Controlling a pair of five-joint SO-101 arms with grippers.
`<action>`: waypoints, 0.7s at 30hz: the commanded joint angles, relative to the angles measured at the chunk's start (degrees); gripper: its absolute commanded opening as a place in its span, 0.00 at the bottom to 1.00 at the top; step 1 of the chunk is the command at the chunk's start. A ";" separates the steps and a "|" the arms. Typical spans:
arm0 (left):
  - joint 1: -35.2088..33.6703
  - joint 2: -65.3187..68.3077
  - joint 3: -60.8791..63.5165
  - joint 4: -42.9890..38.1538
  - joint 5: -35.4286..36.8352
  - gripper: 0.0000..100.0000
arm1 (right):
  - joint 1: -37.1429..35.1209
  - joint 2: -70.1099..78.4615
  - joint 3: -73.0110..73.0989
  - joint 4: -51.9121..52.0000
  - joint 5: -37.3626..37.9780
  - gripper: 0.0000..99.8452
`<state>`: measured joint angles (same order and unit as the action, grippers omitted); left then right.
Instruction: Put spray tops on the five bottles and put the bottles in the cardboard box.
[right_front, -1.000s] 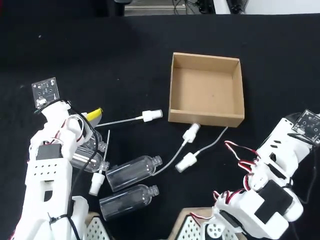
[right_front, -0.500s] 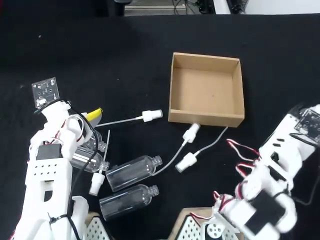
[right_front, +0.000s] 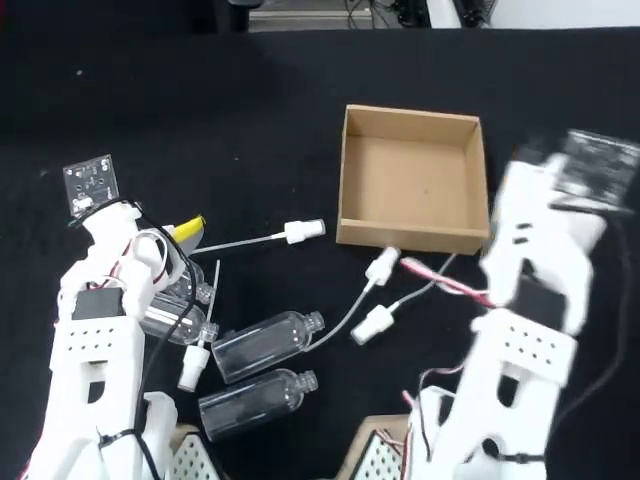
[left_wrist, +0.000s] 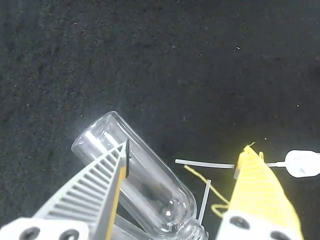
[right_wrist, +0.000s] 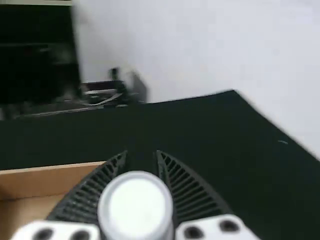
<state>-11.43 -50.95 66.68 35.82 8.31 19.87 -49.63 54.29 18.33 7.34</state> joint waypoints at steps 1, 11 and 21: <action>-0.04 0.09 -0.75 -1.05 0.62 0.33 | -9.41 -0.40 -4.18 -0.18 0.09 0.01; -0.04 0.09 -1.10 -1.14 0.62 0.33 | 6.24 -0.22 -3.74 6.86 0.09 0.01; -0.04 0.09 -0.66 -1.14 0.62 0.33 | 16.09 6.29 -4.00 18.99 0.53 0.01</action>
<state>-11.43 -50.95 66.68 35.82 8.31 32.00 -45.85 53.93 36.35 7.52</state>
